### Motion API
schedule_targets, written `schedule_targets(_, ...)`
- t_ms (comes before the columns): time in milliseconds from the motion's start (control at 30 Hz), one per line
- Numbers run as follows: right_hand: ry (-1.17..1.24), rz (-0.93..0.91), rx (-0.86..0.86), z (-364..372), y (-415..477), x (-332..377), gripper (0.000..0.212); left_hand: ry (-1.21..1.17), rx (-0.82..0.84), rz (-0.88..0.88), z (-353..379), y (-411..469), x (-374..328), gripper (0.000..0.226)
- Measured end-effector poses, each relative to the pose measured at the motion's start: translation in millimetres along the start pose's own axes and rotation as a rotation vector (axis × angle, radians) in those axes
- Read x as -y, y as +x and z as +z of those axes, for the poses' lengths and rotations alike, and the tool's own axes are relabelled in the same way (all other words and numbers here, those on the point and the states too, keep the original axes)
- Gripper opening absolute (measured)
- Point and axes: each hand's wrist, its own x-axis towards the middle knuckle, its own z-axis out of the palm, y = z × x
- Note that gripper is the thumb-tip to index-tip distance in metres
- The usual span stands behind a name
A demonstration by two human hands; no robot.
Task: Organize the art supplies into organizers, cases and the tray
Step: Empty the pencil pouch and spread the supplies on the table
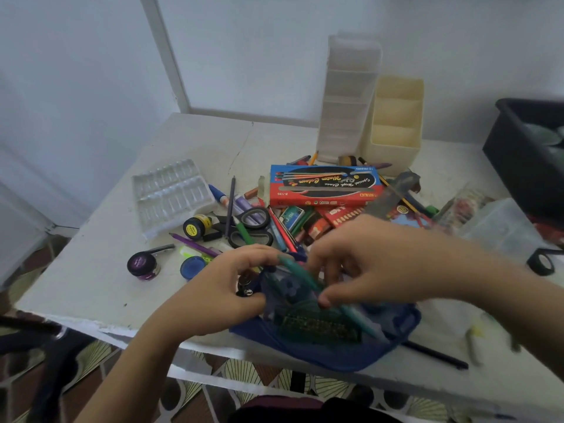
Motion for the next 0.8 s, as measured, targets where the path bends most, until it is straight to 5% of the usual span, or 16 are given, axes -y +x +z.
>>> schedule_targets(200,0.233,0.161,-0.337,-1.0,26.6,-21.8,0.013,0.017,-0.044,-0.023,2.3,-4.5,-1.9,0.051)
schedule_targets(533,-0.429,0.288,-0.437,31.7,87.6,-35.2,0.034,-0.010,-0.056,-0.012,4.6,-8.6,-3.4,0.057)
schedule_targets(800,-0.198,0.368,-0.381,25.7,88.5,-42.0,0.023,-0.015,-0.105,-0.032,8.8,-10.1,-4.7,0.057)
